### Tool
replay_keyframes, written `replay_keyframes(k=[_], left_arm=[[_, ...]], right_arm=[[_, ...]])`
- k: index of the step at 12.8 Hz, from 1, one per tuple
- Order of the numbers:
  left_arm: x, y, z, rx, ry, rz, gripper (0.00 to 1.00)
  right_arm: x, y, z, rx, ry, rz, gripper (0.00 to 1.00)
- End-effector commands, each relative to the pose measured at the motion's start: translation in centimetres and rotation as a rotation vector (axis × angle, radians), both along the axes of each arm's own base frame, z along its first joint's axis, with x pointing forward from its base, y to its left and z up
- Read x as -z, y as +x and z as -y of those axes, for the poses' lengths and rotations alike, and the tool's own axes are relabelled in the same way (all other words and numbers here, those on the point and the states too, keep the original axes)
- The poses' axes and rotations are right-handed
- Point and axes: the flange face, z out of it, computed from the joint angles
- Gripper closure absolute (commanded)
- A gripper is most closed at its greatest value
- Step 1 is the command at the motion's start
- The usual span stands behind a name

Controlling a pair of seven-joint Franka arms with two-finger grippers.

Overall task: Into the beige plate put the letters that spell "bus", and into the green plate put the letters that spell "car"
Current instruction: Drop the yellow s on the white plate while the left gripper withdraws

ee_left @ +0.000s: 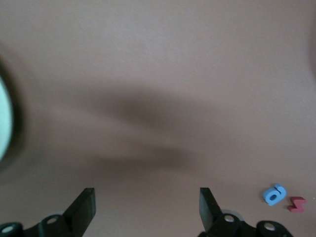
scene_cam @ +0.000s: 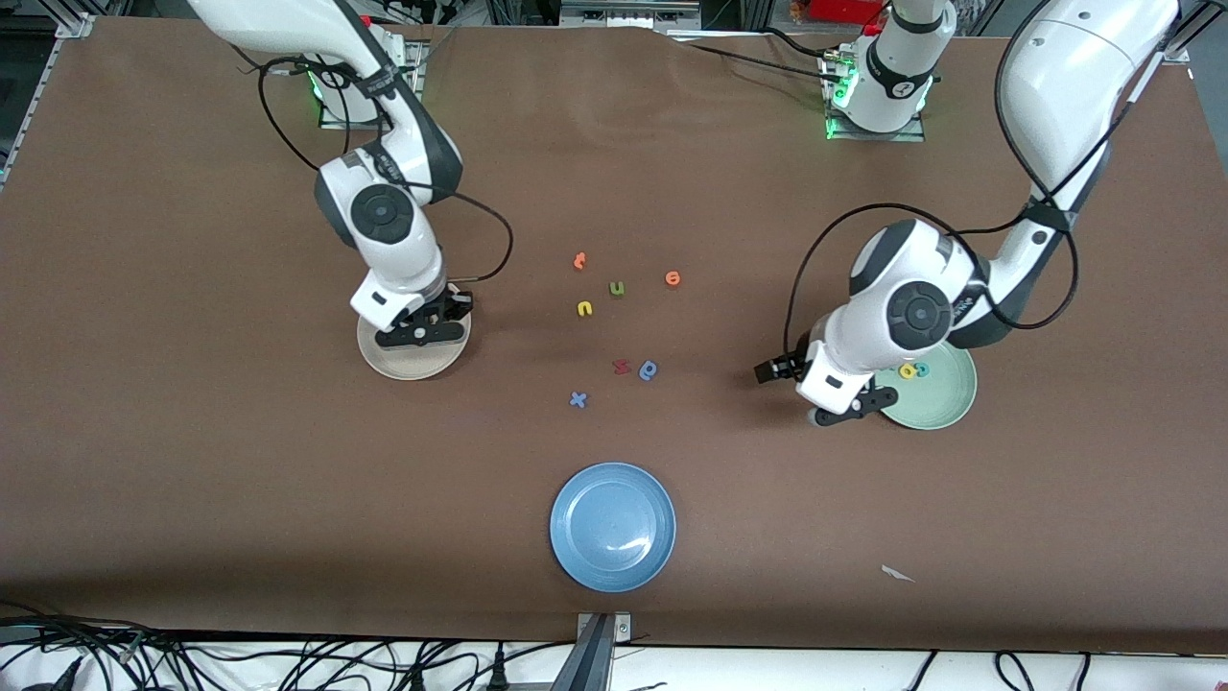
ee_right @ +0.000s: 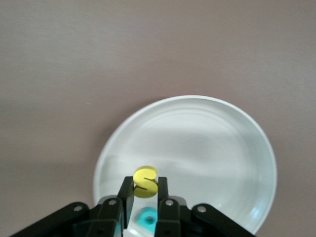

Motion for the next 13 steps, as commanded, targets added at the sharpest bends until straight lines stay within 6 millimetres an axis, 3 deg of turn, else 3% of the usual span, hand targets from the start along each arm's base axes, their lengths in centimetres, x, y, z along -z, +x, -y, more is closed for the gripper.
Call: replay_keyframes(k=[1,2,3,6,7,9,13], left_arm=[[-0.2,0.6,-1.4,-0.016,-0.004,0.01,0.07],[-0.7,0.9,-2.2,-0.005,0.008,0.019,0.08],[-2.0,1.4,-3.5,0.014,0.013,0.045,0.08],[-7.6,2.0,-8.6,0.11,0.066,0.095,0.07],[-9.8,1.9,-10.5,0.152,0.093,0.108,0.07],[-13.9,1.6,-13.9,0.213,0.14,0.129,0.06],[-21.4,1.5,-17.2,0.296,0.173,0.112,0.01]], right_arm=[[1.4,-0.7,0.5,-0.006,0.025,0.01,0.35],[1.6,-0.7,0.6,0.003,0.023,0.007,0.17],[1.4,-0.7,0.6,0.008,0.023,0.008,0.08],[0.9,-1.2,-0.9,0.061,0.04,0.018,0.08],[0.9,-2.4,-4.0,0.102,0.072,0.016,0.08],[0.9,-3.2,-8.4,0.176,0.136,0.018,0.08],[2.7,-5.1,-16.4,0.284,0.214,0.041,0.08]])
